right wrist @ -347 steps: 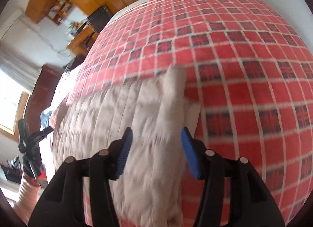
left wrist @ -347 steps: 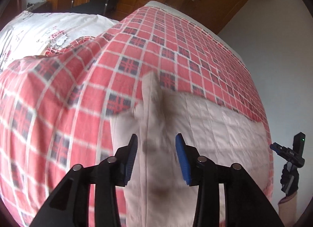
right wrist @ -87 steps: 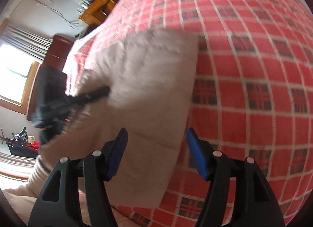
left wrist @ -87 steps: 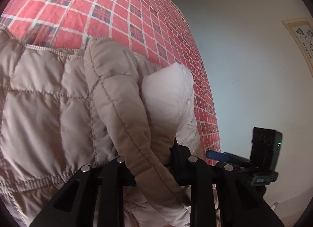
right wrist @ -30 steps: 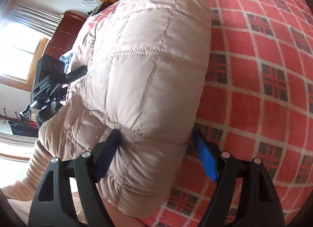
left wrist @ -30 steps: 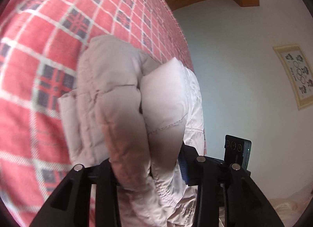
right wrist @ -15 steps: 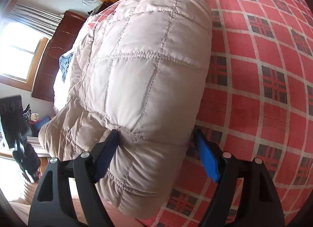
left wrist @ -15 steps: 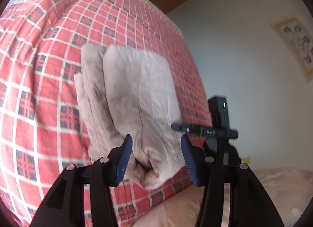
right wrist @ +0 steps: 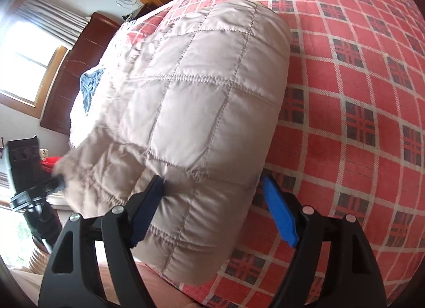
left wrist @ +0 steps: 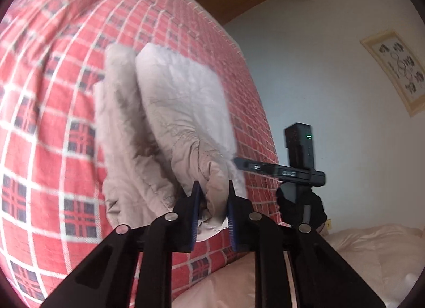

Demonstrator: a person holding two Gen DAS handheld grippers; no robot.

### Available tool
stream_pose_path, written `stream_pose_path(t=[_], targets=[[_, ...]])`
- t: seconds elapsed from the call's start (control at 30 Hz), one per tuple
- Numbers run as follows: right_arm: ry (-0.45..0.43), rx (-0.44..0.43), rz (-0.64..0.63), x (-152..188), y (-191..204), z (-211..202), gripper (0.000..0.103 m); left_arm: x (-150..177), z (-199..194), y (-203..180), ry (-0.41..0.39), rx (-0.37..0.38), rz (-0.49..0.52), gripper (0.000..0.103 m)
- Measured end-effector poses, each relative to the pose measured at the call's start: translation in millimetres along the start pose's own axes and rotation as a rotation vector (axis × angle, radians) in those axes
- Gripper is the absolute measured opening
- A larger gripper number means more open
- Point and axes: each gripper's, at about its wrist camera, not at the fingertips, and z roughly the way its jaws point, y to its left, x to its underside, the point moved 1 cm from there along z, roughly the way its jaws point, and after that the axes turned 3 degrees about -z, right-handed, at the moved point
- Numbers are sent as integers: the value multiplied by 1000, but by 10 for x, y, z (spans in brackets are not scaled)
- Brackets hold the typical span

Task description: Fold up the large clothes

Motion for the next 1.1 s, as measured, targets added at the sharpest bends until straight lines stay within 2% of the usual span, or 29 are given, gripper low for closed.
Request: stream_pose_path(t=[0.07, 0.23, 0.33, 0.47, 0.53, 0.63, 0.73, 0.87, 0.93, 1.0, 1.03, 1.1], targets=[[7, -5, -4, 17, 23, 33, 77, 61, 81, 302, 17, -15, -59, 16], [39, -4, -8, 38, 76, 222, 77, 188, 326, 680, 54, -43, -87, 16], [46, -4, 1, 37, 77, 328, 77, 204, 375, 778, 51, -32, -102, 17], [51, -26, 29, 19, 33, 352, 77, 157, 298, 709, 76, -24, -97, 20], [37, -21, 13, 4, 26, 297, 77, 69, 179, 630, 76, -17, -80, 23], [33, -21, 6, -20, -13, 256, 77, -122, -10, 562, 18, -42, -38, 34], [35, -31, 10, -23, -26, 271, 77, -386, -110, 510, -39, -19, -23, 35], [36, -31, 7, -21, 42, 304, 77, -809, 63, 470, -69, -86, 16, 36], [36, -28, 3, -28, 50, 305, 77, -982, 242, 428, -72, -90, 20, 36], [34, -27, 3, -31, 73, 304, 77, -1108, 402, 410, -68, -115, 28, 38], [33, -27, 4, -24, 70, 299, 77, -1176, 465, 425, -61, -151, 22, 40], [30, -26, 6, -31, 78, 293, 77, -1266, 557, 451, -48, -154, 20, 40]])
